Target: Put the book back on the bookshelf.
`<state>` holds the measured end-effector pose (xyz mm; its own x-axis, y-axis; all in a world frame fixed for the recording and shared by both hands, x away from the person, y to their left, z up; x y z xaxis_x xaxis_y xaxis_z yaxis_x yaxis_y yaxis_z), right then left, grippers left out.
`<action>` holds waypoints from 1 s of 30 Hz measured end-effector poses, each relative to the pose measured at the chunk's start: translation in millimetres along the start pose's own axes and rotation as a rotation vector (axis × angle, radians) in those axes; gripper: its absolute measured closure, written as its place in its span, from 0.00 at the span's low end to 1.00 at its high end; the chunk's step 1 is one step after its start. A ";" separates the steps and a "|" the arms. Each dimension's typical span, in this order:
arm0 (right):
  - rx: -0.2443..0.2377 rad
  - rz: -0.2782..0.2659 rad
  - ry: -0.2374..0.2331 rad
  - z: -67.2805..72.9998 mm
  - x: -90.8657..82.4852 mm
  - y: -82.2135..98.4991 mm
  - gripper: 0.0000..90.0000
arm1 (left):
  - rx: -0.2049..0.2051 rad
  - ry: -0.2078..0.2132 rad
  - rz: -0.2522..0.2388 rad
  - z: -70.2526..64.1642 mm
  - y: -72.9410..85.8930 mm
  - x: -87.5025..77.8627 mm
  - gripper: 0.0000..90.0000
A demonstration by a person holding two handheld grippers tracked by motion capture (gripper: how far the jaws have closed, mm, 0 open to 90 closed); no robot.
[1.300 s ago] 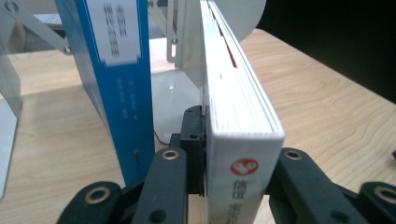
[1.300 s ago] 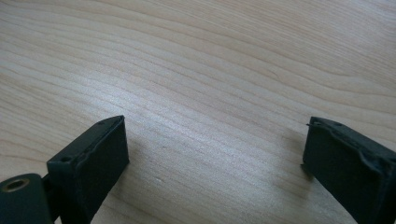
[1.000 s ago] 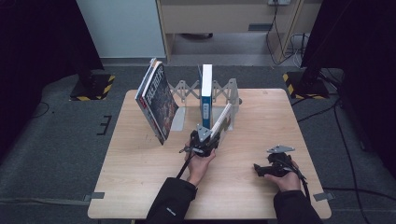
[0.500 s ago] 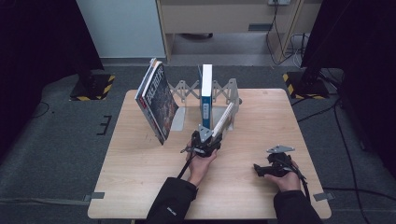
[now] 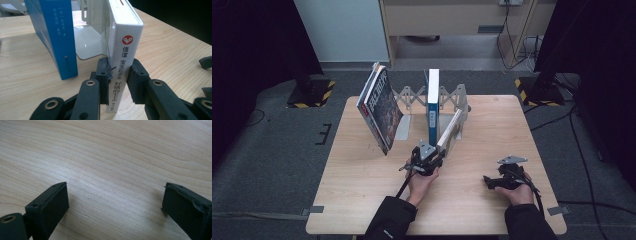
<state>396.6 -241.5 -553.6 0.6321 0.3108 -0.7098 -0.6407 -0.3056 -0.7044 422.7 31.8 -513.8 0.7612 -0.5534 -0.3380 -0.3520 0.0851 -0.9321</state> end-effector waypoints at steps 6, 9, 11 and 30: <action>-0.001 0.002 0.000 0.2 -0.1 -0.2 0.08 | 0.007 -0.010 0.002 -3.5 -8.9 13.7 0.79; -0.002 0.001 0.000 0.2 0.1 -0.4 0.08 | 0.004 -0.005 0.007 -4.2 -12.7 22.1 0.77; -0.004 0.004 -0.002 0.1 0.0 -0.4 0.08 | 0.005 0.004 0.006 -5.1 -14.2 27.5 0.76; -0.004 0.000 0.002 0.5 0.4 -0.4 0.08 | 0.045 0.110 -0.008 -13.5 -13.8 24.2 0.76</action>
<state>396.9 -240.8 -553.6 0.6331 0.3086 -0.7099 -0.6390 -0.3093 -0.7043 438.7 6.1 -507.3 0.6986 -0.6414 -0.3170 -0.3198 0.1163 -0.9403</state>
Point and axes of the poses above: each handheld gripper's, and its own axes: x roughly forward along the jaws, y roughly out of its underside, z roughly to its left, the point moved 3 cm from there along x, roughly forward along the jaws, and after that the axes turned 5 degrees about -z, right-handed, at the moved point
